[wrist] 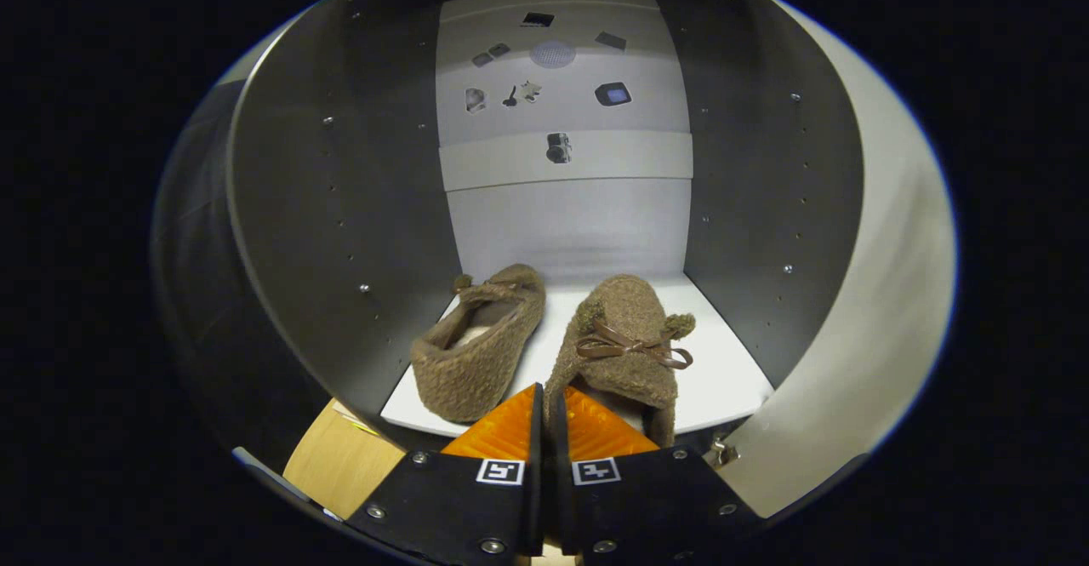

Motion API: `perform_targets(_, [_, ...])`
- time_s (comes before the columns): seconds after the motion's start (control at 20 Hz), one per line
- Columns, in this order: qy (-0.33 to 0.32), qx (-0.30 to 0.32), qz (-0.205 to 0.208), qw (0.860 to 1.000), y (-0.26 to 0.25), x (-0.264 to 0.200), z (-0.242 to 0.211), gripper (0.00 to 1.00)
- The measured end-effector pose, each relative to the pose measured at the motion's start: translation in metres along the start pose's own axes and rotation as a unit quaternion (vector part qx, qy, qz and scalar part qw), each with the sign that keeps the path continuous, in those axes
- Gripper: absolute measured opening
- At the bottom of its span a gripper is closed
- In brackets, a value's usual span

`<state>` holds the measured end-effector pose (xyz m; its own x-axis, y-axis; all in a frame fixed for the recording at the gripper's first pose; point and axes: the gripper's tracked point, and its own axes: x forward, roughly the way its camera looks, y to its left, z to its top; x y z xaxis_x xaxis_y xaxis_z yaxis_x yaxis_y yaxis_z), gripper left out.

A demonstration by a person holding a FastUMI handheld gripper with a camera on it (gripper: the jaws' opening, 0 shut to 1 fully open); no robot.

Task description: Open the shoe cabinet door, grab the shoes and put them into the shoe cabinet, then close the shoe cabinet door.

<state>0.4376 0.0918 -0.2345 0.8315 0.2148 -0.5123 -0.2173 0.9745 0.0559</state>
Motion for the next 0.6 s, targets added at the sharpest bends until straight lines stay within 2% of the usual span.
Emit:
perform_targets(0.35, [0.001, -0.072, 0.014, 0.997, -0.014, 0.063, 0.028, 0.07])
perform_targets(0.6, [0.011, -0.056, 0.043, 0.997, -0.011, 0.093, 0.026, 0.07])
